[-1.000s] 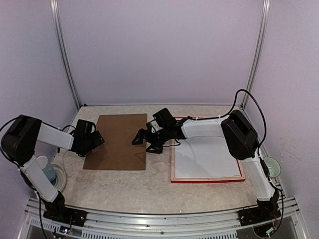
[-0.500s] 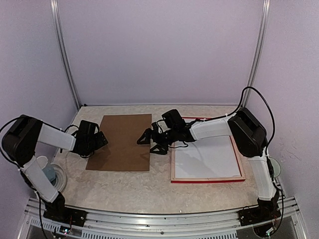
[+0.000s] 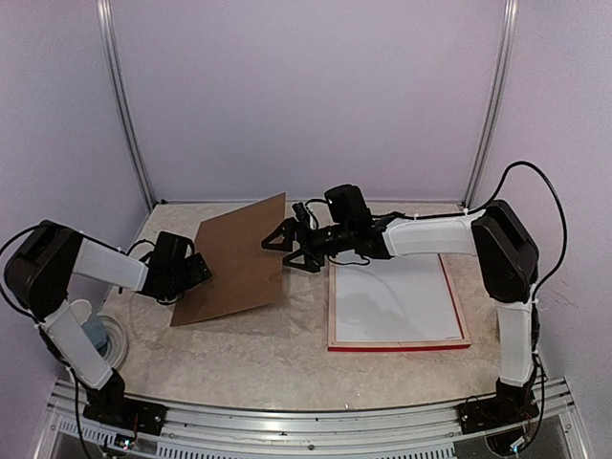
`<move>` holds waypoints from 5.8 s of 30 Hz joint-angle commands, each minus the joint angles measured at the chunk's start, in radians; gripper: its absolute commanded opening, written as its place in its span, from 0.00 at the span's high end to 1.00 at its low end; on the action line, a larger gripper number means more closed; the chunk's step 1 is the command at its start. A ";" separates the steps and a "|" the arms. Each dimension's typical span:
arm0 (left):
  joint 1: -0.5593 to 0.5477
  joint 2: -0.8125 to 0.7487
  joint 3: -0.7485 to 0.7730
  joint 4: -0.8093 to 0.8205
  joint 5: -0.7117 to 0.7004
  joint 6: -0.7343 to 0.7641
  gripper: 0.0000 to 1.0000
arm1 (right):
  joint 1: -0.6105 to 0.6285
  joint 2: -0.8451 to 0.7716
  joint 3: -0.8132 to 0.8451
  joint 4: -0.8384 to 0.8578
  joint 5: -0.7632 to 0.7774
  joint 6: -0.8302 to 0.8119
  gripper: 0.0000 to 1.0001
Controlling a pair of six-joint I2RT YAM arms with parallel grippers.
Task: Put the photo into the frame
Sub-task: Turn over the backboard.
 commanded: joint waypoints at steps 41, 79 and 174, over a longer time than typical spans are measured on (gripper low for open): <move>-0.095 -0.129 -0.110 0.181 0.246 -0.131 0.07 | 0.070 0.049 0.315 0.187 -0.132 0.076 0.01; -0.067 -0.417 -0.023 0.178 0.319 -0.156 0.01 | 0.101 0.165 0.432 0.154 -0.118 0.073 0.01; -0.293 -0.310 0.137 0.403 0.416 -0.308 0.02 | 0.107 0.129 0.628 0.158 -0.169 0.108 0.01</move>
